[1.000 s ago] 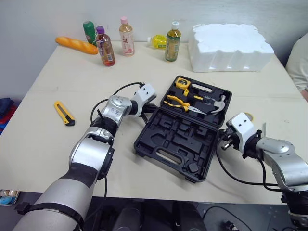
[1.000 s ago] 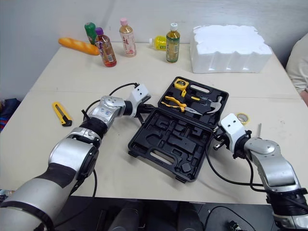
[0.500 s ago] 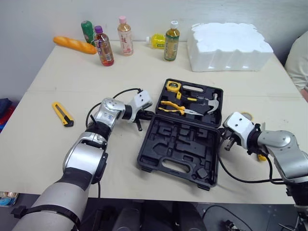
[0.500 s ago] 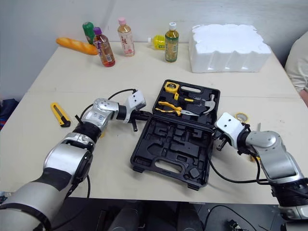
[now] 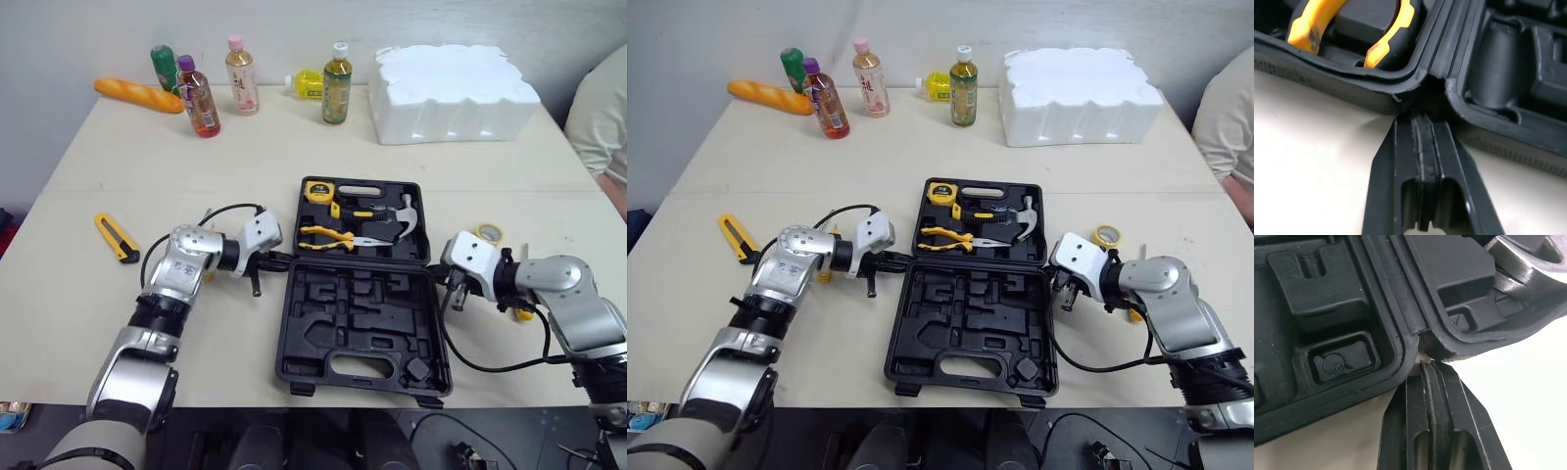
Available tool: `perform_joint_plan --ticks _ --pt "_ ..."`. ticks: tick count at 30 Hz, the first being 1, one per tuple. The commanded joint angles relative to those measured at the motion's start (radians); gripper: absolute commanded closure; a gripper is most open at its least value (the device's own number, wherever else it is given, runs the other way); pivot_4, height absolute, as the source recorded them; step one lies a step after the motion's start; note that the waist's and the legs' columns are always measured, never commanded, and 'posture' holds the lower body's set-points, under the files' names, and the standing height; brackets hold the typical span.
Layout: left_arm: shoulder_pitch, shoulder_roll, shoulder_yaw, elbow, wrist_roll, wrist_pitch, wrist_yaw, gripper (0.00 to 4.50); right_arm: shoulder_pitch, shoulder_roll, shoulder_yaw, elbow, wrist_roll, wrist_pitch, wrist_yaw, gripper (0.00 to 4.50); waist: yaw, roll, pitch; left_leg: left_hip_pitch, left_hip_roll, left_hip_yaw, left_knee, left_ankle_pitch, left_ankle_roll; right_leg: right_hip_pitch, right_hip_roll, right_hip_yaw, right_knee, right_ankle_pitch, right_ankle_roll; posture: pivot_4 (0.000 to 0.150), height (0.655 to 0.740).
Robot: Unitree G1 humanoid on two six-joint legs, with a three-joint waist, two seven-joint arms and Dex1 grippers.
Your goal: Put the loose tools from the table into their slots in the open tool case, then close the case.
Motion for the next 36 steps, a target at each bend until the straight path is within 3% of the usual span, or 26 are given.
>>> perform_joint_plan --ticks 1,10,15,18,20,25,26,29,31,34,36 --pt "0.071 -0.006 -0.017 -0.138 -0.040 0.086 0.021 4.43 -0.028 0.019 0.001 -0.048 0.033 -0.054 0.029 4.50 0.002 0.000 0.000 0.000 0.000 0.000 0.000 0.000 0.000 0.000 0.000 0.000 0.000 0.000 0.000 0.150 0.7383" --pt "0.149 0.078 0.025 -0.207 -0.049 0.124 0.095 4.43 0.026 -0.060 -0.052 -0.039 -0.022 -0.034 0.000 4.50 0.011 0.000 0.000 0.001 0.000 0.001 0.000 0.000 0.000 0.000 -0.001 0.002 -0.001 0.000 0.000 0.150 0.7383" --pt "0.236 0.151 0.128 -0.355 -0.182 0.172 0.062 4.43 0.111 -0.113 -0.178 -0.077 0.054 -0.018 0.008 4.50 0.009 0.000 0.000 0.001 0.000 0.002 -0.001 -0.001 0.000 -0.001 -0.001 0.003 -0.001 0.000 0.000 0.150 0.7383" --pt "0.408 0.250 0.395 -0.561 -0.465 0.411 -0.025 3.53 0.232 -0.150 -0.426 -0.142 0.260 0.148 0.094 3.47 0.011 0.000 0.000 0.000 0.001 0.002 0.000 -0.001 0.000 0.000 -0.001 0.003 -0.002 0.001 -0.002 0.150 0.7383" --pt "0.528 0.303 0.556 -0.632 -0.587 0.516 -0.046 2.61 0.312 -0.170 -0.575 -0.164 0.350 0.235 0.136 2.47 0.010 0.001 0.000 0.000 0.004 0.001 -0.001 -0.002 0.000 0.000 -0.004 0.003 -0.002 0.001 -0.003 0.150 0.7383" --pt "0.809 0.410 0.840 -0.468 -0.540 0.455 -0.024 0.28 0.491 -0.201 -0.846 -0.051 0.366 0.260 0.153 0.00 0.012 0.001 0.000 0.006 0.005 0.002 -0.002 -0.006 0.001 0.006 -0.003 0.002 -0.009 0.001 -0.005 0.150 0.7383" --pt "0.830 0.430 0.880 -0.414 -0.535 0.448 -0.015 0.06 0.521 -0.204 -0.881 -0.037 0.359 0.254 0.155 0.00 0.012 0.002 0.000 0.008 0.005 0.002 -0.002 -0.008 0.002 0.008 -0.004 0.002 -0.010 0.001 -0.006 0.150 0.7383" --pt "0.876 0.485 0.959 -0.275 -0.493 0.359 0.004 0.06 0.574 -0.226 -0.957 0.060 0.338 0.223 0.154 0.00 0.017 0.002 0.001 0.012 0.007 0.001 -0.002 -0.015 0.002 0.013 -0.004 0.003 -0.015 0.003 -0.011 0.150 0.7383" --pt "0.901 0.507 0.999 -0.198 -0.467 0.294 0.015 0.06 0.585 -0.240 -0.988 0.133 0.334 0.202 0.153 0.00 0.016 0.003 0.001 0.015 0.009 0.001 -0.006 -0.015 0.002 0.018 -0.004 0.008 -0.023 -0.001 -0.026 0.150 0.7383" --pt "0.917 0.522 1.030 -0.103 -0.455 0.226 0.026 0.06 0.595 -0.256 -0.999 0.192 0.325 0.163 0.154 0.00 0.010 0.003 0.001 0.019 0.009 0.008 -0.015 -0.014 0.004 0.017 -0.004 0.017 -0.028 0.001 -0.024 0.150 0.7383" --pt "0.916 0.528 1.044 -0.044 -0.447 0.190 0.045 0.06 0.594 -0.266 -1.007 0.231 0.324 0.145 0.155 0.00 0.008 0.003 0.001 0.019 0.009 0.008 -0.017 -0.015 0.003 0.016 -0.003 0.017 -0.028 0.008 -0.012 0.150 0.7383"
